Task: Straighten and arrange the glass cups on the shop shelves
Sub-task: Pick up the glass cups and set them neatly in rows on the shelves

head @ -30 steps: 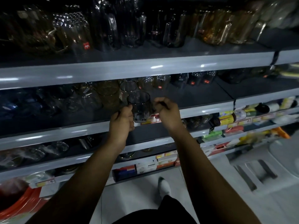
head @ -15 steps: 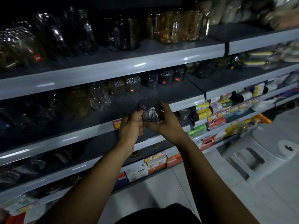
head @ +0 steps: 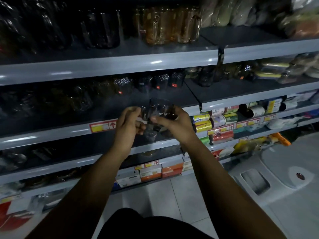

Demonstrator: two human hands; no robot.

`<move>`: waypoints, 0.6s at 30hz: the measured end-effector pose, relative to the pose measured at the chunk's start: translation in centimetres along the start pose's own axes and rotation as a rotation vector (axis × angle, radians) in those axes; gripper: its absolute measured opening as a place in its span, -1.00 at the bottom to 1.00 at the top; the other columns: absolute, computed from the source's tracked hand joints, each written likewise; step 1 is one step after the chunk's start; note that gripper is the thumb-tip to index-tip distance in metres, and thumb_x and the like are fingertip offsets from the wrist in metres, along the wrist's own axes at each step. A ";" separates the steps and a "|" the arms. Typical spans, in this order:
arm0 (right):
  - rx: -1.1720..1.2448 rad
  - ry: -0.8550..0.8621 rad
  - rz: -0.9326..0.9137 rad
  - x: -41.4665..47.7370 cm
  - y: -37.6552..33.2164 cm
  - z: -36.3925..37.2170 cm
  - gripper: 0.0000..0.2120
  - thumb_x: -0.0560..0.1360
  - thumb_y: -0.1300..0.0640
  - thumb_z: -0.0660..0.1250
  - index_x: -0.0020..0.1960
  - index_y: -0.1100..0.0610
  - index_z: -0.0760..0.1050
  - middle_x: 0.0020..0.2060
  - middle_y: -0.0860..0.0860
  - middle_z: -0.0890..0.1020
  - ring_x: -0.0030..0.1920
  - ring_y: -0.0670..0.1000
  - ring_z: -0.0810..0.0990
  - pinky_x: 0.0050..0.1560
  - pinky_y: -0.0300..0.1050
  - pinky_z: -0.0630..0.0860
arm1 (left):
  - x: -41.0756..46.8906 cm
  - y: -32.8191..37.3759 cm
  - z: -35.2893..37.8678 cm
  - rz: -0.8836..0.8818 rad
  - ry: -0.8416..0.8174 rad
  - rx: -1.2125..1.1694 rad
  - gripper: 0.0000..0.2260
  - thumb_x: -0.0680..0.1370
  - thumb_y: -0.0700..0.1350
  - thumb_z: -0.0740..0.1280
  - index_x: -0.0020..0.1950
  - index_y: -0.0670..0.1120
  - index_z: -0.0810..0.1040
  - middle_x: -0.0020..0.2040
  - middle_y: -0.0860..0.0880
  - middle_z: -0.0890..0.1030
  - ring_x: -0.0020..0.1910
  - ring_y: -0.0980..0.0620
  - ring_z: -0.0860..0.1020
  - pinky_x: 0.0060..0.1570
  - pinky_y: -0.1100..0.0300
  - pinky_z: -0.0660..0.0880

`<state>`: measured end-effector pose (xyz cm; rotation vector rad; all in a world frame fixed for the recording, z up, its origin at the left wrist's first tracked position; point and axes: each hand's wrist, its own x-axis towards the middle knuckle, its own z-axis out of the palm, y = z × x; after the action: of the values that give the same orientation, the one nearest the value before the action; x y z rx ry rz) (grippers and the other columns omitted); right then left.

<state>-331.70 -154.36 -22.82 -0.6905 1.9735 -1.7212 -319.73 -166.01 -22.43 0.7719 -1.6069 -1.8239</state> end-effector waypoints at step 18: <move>0.254 -0.338 0.106 4.4 0.6 -1.9 -0.65 0.53 0.05 0.46 0.26 0.16 0.59 0.16 0.10 0.69 0.22 0.11 0.65 0.29 0.07 0.53 | 4.3 -0.3 -0.2 -0.116 -0.462 0.006 -0.55 0.48 -0.16 0.47 0.35 -0.13 0.49 0.19 -0.21 0.67 0.13 -0.28 0.66 0.22 -0.14 0.55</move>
<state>-336.34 -155.52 -23.16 -0.7166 1.5067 -1.6311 -322.42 -169.29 -22.94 0.4722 -1.8798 -2.1984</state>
